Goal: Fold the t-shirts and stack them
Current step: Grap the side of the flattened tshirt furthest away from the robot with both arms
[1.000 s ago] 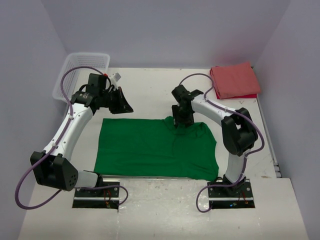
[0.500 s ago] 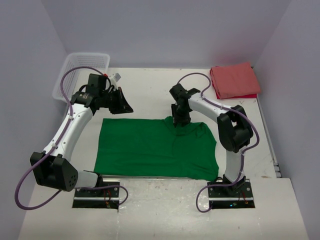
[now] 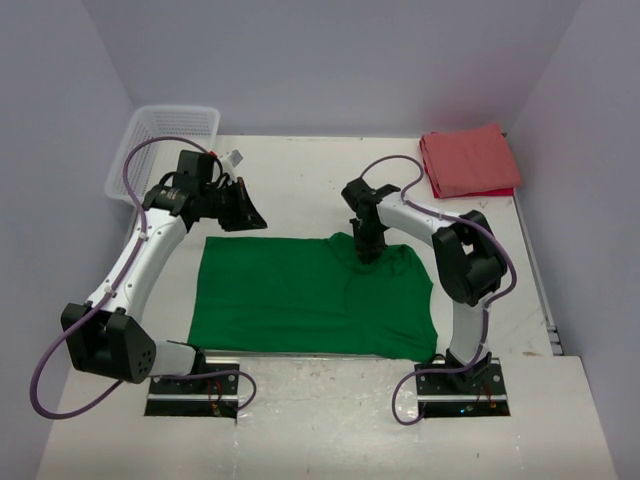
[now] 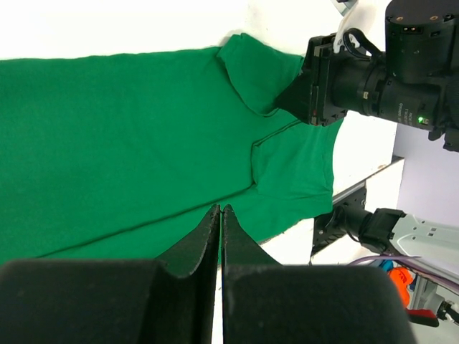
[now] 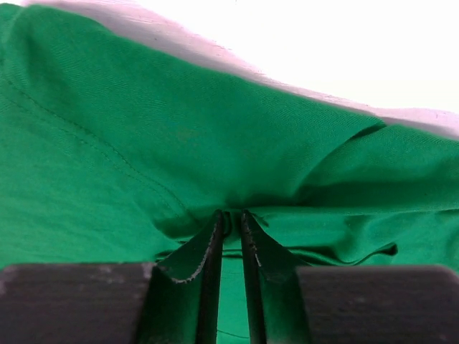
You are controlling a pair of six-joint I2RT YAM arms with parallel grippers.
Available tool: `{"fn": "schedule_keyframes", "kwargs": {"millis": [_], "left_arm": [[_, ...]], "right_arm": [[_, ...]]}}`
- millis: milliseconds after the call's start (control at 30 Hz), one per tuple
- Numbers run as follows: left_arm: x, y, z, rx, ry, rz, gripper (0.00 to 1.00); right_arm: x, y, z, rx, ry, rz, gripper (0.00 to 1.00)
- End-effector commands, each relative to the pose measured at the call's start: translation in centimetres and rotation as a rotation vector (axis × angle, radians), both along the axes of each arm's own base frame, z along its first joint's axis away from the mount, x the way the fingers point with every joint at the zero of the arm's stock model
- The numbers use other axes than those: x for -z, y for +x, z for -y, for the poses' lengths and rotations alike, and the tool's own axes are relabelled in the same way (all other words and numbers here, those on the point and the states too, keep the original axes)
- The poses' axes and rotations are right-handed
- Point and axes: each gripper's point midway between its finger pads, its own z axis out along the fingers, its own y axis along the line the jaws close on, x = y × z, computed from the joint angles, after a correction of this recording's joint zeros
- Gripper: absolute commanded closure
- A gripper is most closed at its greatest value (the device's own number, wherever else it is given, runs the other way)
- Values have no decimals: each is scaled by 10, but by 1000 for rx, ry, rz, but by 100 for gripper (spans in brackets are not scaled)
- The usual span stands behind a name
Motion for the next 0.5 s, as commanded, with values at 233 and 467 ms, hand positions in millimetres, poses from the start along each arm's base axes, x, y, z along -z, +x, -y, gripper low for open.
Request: {"fn": "schedule_keyframes", "kwargs": {"millis": [233,467], "left_arm": [[-10,-5,2,30,-28,47,98],[22,7,-34,-156,164,6,100]], "right_arm": [[-23,11,0,15,-11,81,99],[-64,26,0,24,-12,196,100]]}}
